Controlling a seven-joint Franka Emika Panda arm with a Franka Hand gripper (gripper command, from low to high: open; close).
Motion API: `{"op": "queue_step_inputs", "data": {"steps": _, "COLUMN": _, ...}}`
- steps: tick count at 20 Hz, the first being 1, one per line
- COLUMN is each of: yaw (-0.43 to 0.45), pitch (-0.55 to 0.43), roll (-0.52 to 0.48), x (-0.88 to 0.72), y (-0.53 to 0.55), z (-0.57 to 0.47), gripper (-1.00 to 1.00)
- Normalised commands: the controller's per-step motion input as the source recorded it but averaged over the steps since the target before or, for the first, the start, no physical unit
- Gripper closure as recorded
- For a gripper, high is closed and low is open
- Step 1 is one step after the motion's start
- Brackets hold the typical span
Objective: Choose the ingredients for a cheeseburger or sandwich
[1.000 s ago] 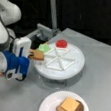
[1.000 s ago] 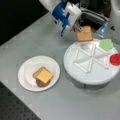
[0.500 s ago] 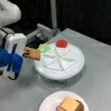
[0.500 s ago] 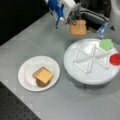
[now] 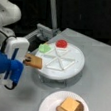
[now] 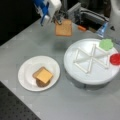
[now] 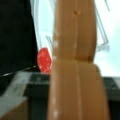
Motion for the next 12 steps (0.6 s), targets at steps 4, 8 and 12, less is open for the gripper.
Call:
{"op": "queue_step_inputs", "data": {"steps": 4, "yaw": 0.433, "pitch": 0.094, "roll": 0.177, "x": 0.82, "y": -0.39, "z": -0.08, "gripper": 1.0}}
{"op": "queue_step_inputs", "data": {"steps": 8, "yaw": 0.318, "pitch": 0.078, "roll": 0.258, "x": 0.74, "y": -0.45, "z": -0.07, "gripper": 1.0}}
{"op": "queue_step_inputs", "data": {"steps": 12, "yaw": 0.243, "pitch": 0.058, "roll": 0.305, "x": 0.64, "y": -0.46, "z": -0.04, "gripper": 1.0}}
